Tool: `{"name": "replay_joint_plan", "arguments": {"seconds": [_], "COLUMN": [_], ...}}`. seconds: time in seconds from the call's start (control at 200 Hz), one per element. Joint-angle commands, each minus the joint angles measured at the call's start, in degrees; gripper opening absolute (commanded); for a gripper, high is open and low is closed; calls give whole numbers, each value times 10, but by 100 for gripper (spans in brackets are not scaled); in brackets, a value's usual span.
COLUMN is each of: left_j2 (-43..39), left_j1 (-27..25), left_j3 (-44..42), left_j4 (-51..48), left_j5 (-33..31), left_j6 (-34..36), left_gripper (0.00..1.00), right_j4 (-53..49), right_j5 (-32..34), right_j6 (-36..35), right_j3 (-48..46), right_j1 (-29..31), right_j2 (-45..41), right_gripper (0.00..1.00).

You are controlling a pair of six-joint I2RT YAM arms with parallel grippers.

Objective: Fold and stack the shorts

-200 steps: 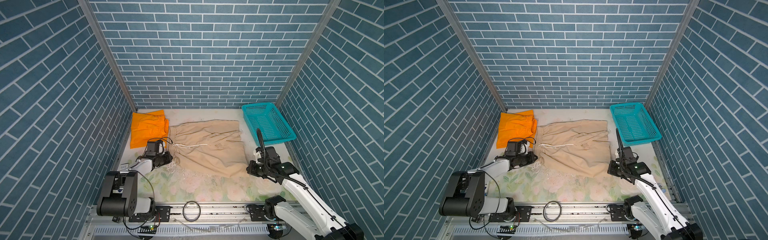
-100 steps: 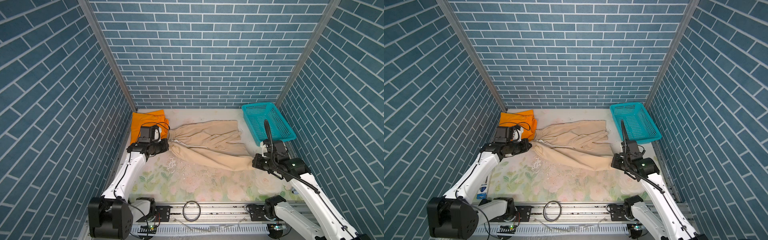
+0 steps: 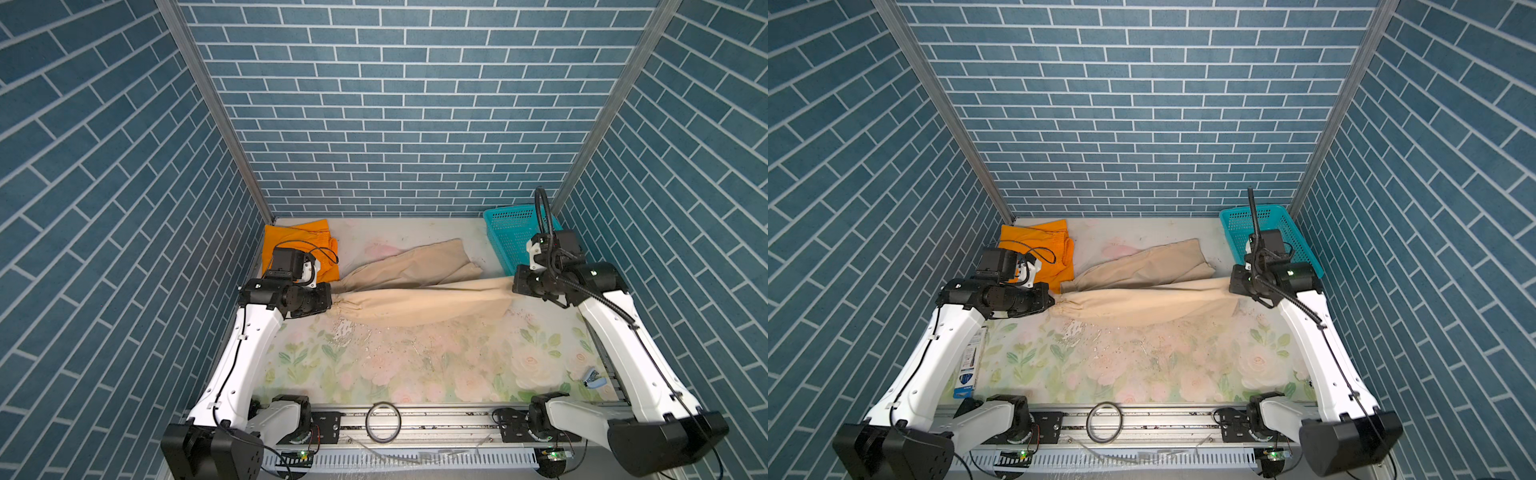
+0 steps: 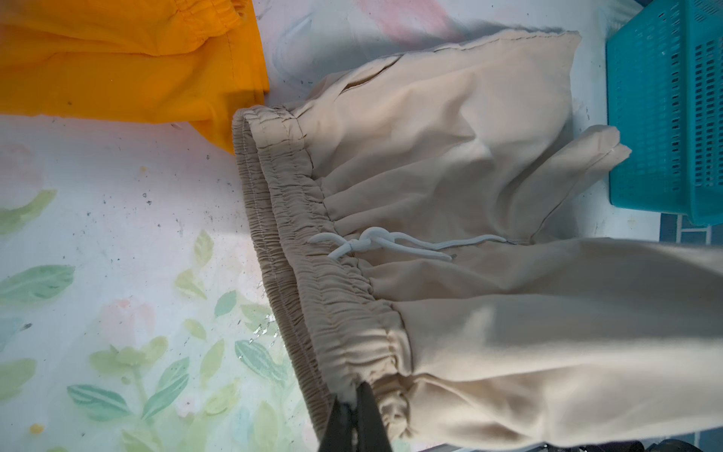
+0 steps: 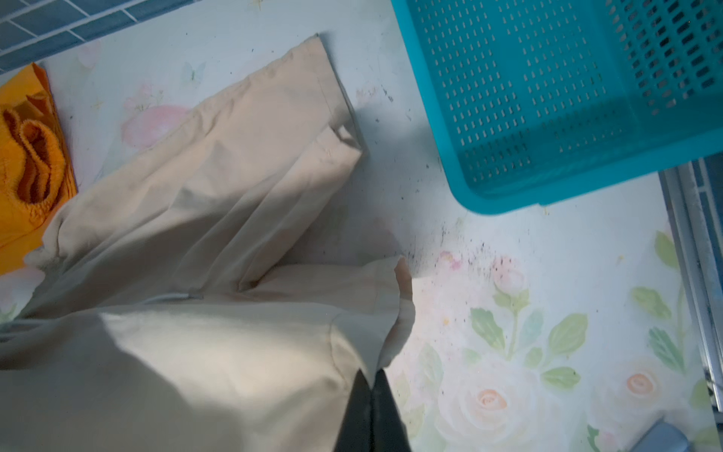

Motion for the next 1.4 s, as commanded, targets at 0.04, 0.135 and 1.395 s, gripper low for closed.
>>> {"name": "replay_joint_plan", "arguments": {"seconds": [0.04,0.135,1.395], "left_j2": [32,75,363], "left_j1": [-1,-1,50], "left_j3": [-28,-26,144], "left_j4": [15,31,88], "left_j5": [3,-3,-18], "left_j6": [-12,-11,42], "left_gripper": [0,0,0], "right_j4": [29,36,55], "right_j5": [-60,-91,-197], "right_j6": [-73,-90,-152], "right_j3": [76,122,491], "right_j1": [-25,-33,-57], "right_j2": [115,192,597], "right_gripper": [0,0,0]}}
